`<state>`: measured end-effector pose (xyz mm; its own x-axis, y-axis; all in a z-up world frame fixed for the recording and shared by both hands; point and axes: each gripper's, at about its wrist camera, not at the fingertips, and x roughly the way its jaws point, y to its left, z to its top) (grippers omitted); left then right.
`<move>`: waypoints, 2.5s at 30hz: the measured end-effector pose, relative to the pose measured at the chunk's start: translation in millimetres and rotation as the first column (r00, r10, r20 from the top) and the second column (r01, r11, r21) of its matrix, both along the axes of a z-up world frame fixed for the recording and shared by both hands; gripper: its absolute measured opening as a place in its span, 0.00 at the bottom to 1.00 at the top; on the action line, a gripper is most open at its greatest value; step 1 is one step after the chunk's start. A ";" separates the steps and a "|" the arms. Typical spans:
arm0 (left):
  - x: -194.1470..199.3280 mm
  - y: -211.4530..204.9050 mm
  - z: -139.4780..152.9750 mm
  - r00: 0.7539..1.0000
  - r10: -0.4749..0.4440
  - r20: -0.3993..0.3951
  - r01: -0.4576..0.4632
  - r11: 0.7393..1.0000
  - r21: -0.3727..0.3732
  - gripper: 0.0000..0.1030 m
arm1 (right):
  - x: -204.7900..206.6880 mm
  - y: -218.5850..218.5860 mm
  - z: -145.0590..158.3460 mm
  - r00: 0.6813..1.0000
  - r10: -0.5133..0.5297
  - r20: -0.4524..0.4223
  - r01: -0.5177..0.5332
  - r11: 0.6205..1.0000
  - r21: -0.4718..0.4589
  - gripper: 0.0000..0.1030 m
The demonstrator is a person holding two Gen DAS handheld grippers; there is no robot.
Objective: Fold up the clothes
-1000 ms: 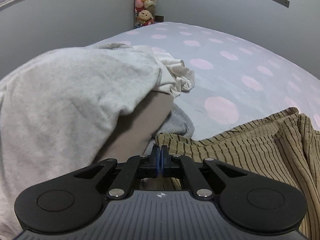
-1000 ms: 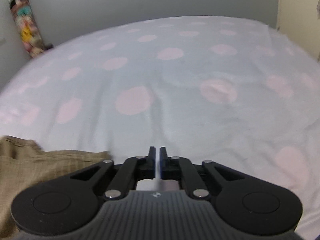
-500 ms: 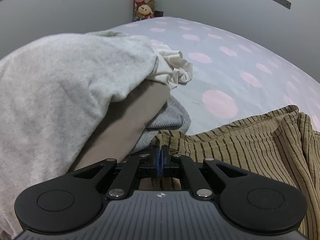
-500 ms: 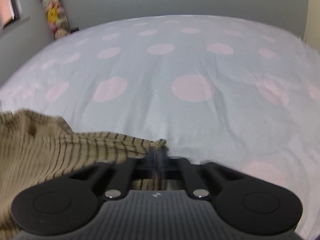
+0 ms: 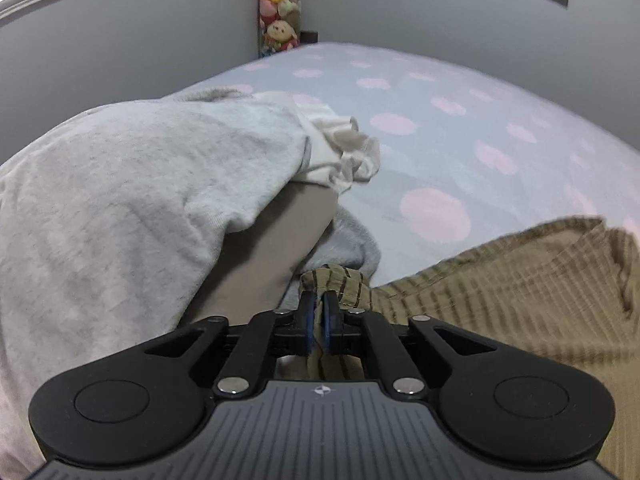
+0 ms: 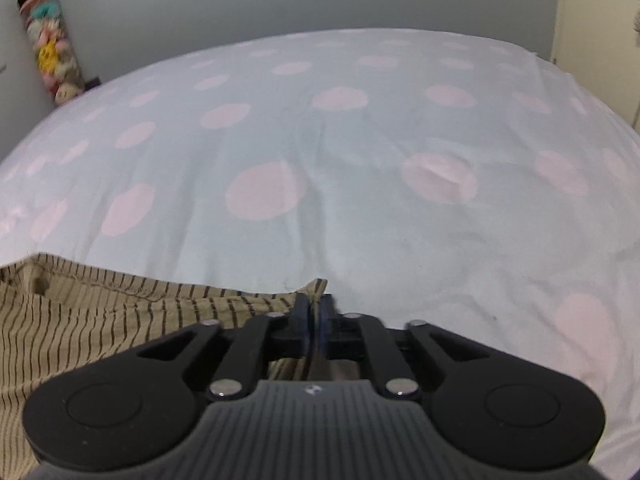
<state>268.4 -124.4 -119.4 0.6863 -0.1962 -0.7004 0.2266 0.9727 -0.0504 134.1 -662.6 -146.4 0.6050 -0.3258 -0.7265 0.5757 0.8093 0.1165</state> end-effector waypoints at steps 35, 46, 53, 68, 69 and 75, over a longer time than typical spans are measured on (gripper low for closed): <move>-219.8 47.4 -17.5 0.932 -0.064 -0.358 -0.060 0.944 -0.323 0.41 | -220.6 167.5 -1.3 0.992 -0.125 -0.020 0.125 0.949 0.291 0.03; -228.2 43.6 -23.6 0.910 -0.111 -0.398 -0.061 0.917 -0.395 0.49 | -244.0 187.3 10.1 0.994 -0.065 0.090 0.029 0.933 0.358 0.48; -235.5 41.3 -27.4 0.873 -0.122 -0.473 -0.112 0.893 -0.436 0.49 | -241.1 216.9 9.7 0.999 0.035 0.016 -0.039 0.945 0.324 0.46; -247.6 21.0 -21.2 0.872 -0.203 -0.446 -0.002 0.908 -0.418 0.06 | -232.9 213.3 -5.1 0.994 0.110 0.000 -0.097 0.878 0.469 0.11; -249.4 21.6 -15.3 0.875 -0.206 -0.438 0.010 0.912 -0.409 0.06 | -234.8 212.5 -2.6 0.994 0.108 -0.003 -0.093 0.874 0.477 0.10; -253.9 15.5 -23.3 0.866 -0.198 -0.460 0.034 0.940 -0.341 0.05 | -236.8 224.2 0.4 0.988 0.146 -0.058 -0.109 0.903 0.416 0.09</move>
<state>14.5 -108.9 -142.7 0.2377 -0.5157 -0.8232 0.2036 0.8551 -0.4769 -102.7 -438.3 -146.0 0.5508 0.0881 -0.8300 0.4937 0.7674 0.4091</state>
